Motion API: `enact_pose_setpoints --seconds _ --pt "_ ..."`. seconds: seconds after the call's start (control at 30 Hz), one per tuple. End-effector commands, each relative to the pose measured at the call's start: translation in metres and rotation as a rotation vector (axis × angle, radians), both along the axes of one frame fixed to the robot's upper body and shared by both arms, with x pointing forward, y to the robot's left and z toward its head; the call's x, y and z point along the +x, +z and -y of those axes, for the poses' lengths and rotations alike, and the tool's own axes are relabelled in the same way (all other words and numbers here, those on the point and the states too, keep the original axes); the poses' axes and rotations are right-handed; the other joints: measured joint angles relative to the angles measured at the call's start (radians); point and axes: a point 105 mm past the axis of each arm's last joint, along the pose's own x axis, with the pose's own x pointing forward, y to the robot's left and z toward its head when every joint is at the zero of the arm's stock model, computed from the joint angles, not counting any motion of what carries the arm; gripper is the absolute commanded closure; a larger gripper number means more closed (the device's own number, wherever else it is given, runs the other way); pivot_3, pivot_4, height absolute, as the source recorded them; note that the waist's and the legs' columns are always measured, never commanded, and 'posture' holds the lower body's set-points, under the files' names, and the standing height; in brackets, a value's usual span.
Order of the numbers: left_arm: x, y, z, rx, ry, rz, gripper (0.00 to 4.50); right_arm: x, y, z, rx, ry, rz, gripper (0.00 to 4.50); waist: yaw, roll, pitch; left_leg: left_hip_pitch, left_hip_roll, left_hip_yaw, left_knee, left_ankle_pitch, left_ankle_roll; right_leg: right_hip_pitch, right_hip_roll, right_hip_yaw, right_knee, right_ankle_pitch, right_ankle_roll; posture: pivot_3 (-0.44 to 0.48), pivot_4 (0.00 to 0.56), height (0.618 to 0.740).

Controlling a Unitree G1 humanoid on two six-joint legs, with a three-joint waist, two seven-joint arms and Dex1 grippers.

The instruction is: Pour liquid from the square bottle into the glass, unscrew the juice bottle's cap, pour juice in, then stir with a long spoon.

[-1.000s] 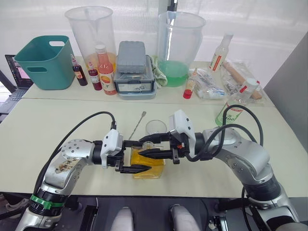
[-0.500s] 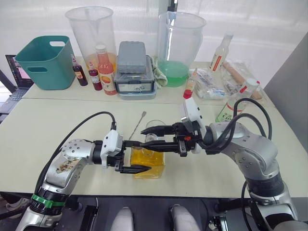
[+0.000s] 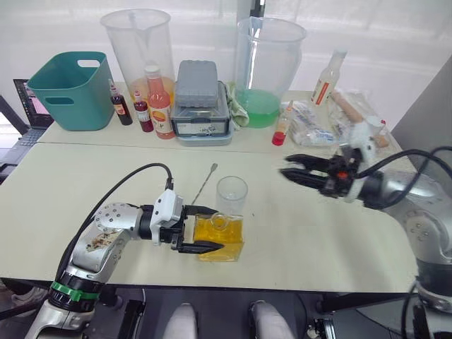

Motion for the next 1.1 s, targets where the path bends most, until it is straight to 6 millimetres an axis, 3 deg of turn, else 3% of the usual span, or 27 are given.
enact_pose_setpoints --seconds 0.03,0.17,0.27,0.4,0.67,1.0,1.1 --pt "0.002 -0.001 0.002 -0.006 0.015 -0.009 1.71 0.005 -0.001 0.049 -0.007 -0.204 0.074 3.42 0.0 0.0 0.0 0.0 0.0 0.0 0.0 0.0 0.0 0.0 0.0 0.0 0.0 0.0 0.001 0.0 0.15 0.739" --pt "0.004 0.002 0.004 -0.011 0.022 0.008 1.71 0.013 -0.029 0.103 0.001 -0.496 0.087 3.42 -0.001 0.001 0.0 0.0 0.0 0.0 0.0 0.0 0.0 0.0 0.0 0.001 0.0 0.001 0.002 0.0 0.15 0.739" --pt "0.006 -0.001 0.004 0.016 0.031 0.024 1.71 0.02 -0.044 0.128 0.06 -0.673 0.084 3.42 -0.004 0.001 0.0 0.0 -0.001 0.001 0.0 0.0 0.0 0.0 0.0 0.002 0.0 0.001 0.002 0.0 0.15 0.739" --pt "0.006 0.0 0.003 0.012 0.041 0.03 1.71 0.027 -0.065 0.146 0.145 -0.85 0.051 3.42 -0.008 0.003 -0.001 0.0 -0.001 0.0 0.0 0.0 0.0 0.001 0.0 0.002 0.0 0.001 0.002 0.0 0.15 0.739" --pt "0.004 -0.001 0.0 0.02 0.06 0.04 1.71 0.037 -0.087 0.145 0.219 -0.927 0.019 3.42 -0.013 0.005 -0.001 0.0 -0.001 0.0 0.0 0.0 0.0 0.001 0.0 0.002 0.0 0.002 0.003 0.0 0.15 0.739" --pt "0.003 -0.003 -0.002 0.023 0.072 0.038 1.71 0.034 -0.118 0.144 0.208 -0.946 -0.052 3.42 -0.023 0.006 -0.001 0.001 -0.001 0.0 0.0 0.0 0.0 0.002 0.0 0.002 0.0 0.002 0.003 0.0 0.15 0.739" --pt "0.002 -0.003 -0.002 0.023 0.064 0.03 1.71 0.033 -0.119 0.143 0.215 -0.945 -0.052 3.42 -0.023 0.006 -0.001 0.001 -0.001 0.0 0.0 0.0 0.0 0.002 0.0 0.002 0.0 0.001 0.003 0.0 0.15 0.739"
